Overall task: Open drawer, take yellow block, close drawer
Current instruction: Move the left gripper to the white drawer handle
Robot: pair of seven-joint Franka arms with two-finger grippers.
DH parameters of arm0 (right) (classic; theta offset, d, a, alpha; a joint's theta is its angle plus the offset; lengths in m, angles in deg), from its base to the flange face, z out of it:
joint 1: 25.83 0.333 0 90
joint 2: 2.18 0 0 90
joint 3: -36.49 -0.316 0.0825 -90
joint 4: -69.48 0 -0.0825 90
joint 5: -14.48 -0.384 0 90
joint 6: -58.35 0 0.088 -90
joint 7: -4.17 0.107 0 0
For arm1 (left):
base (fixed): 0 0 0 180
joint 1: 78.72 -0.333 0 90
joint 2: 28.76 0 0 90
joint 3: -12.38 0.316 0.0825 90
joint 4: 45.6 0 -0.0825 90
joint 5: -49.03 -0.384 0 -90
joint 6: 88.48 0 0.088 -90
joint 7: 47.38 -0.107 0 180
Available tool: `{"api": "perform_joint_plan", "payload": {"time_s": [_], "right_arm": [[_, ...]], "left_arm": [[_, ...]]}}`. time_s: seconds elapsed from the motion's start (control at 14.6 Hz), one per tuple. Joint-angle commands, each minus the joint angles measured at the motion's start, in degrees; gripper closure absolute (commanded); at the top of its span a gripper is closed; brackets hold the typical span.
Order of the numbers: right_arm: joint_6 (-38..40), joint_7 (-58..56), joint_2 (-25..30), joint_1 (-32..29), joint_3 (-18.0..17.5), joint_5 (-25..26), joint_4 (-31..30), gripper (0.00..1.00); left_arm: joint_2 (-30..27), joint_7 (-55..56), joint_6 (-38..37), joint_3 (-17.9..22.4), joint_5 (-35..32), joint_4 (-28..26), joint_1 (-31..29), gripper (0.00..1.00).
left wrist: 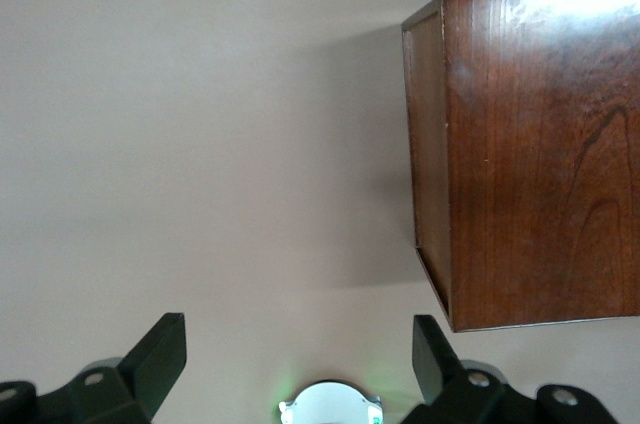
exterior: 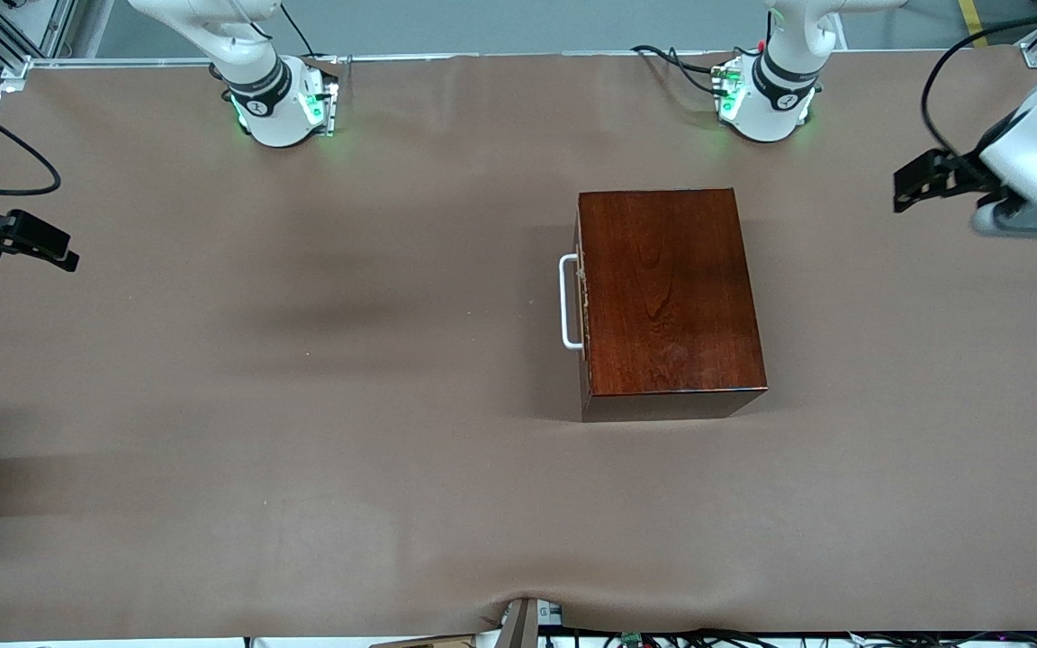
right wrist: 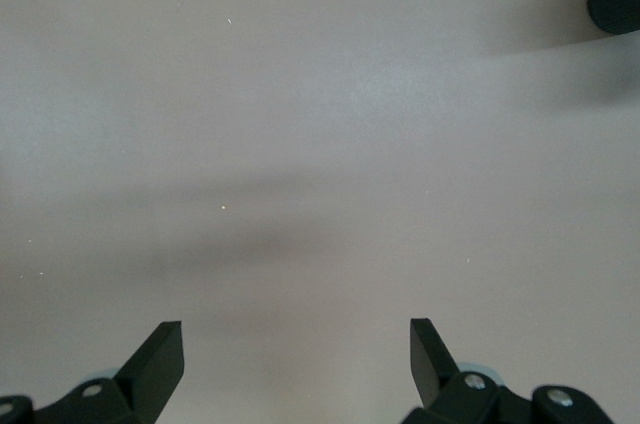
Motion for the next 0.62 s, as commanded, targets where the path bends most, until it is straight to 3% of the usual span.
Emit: {"api": "perform_joint_plan", "payload": {"time_s": [0.0,0.34,0.55], "right_arm": [[0.2,-0.5,0.6,-0.2,-0.1,-0.8,-0.2,0.00],[0.2,-0.5,0.6,-0.2,-0.1,-0.8,-0.2,0.00],[0.2,-0.6,0.6,-0.2,-0.1,-0.8,-0.2,0.00]], "left_arm": [[2.7,5.6,-0.1,-3.6,0.1,1.4,1.1,0.00],[7.8,19.7,2.3,-12.2,-0.2,2.1,1.4,0.00],[10.5,25.4,2.6,-14.8,-0.7,3.9,2.6,0.00]]}}
